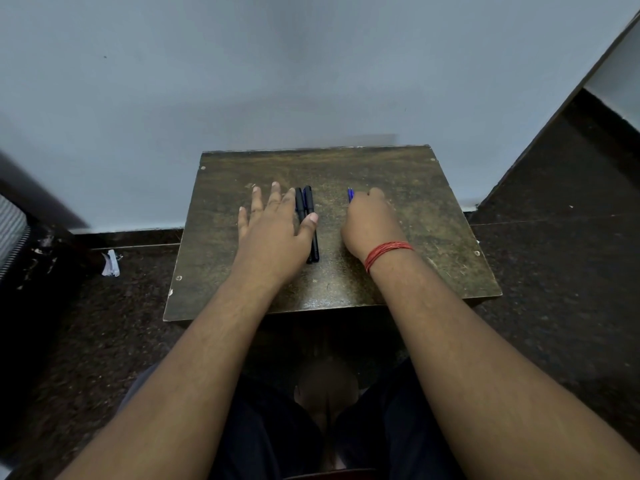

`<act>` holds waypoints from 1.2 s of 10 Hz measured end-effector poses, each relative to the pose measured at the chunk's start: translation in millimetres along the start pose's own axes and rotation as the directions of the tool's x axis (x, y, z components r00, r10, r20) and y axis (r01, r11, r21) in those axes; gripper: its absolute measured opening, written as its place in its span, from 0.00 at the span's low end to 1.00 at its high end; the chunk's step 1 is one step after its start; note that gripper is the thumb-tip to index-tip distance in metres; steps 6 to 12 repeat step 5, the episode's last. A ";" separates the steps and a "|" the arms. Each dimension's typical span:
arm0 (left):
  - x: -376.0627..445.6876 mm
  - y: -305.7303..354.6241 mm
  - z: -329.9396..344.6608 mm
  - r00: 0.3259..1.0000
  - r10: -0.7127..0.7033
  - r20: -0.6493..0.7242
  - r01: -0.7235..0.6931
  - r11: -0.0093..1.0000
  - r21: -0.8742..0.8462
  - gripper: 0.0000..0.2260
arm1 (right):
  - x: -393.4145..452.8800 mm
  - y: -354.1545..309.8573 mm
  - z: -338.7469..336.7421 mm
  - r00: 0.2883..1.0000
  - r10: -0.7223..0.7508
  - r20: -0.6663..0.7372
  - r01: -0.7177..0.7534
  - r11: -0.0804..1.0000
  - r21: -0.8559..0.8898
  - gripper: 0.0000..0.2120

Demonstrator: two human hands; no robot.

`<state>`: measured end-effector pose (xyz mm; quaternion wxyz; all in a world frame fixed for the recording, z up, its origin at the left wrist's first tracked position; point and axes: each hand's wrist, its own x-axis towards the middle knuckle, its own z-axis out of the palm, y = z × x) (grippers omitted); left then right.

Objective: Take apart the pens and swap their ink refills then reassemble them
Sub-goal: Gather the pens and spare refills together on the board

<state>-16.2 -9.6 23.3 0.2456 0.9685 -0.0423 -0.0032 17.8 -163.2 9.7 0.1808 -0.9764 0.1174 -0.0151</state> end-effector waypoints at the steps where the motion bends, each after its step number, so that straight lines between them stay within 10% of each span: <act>1: 0.0 -1.2 0.2 1.000 0.001 -0.004 -0.001 1.000 0.002 0.29 | -0.9 0.2 0.0 1.000 -0.016 -0.015 0.016 1.000 0.007 0.12; 4: -1.2 -5.3 5.3 0.999 0.028 -0.027 -0.024 0.988 0.152 0.30 | -13.8 7.9 -4.6 0.946 -0.161 -0.281 0.152 0.987 -0.052 0.12; 12: -9.8 -3.9 3.6 0.998 0.039 -0.046 -0.029 0.977 0.211 0.30 | -28.8 11.2 -3.0 0.942 -0.189 -0.276 0.167 0.981 -0.099 0.15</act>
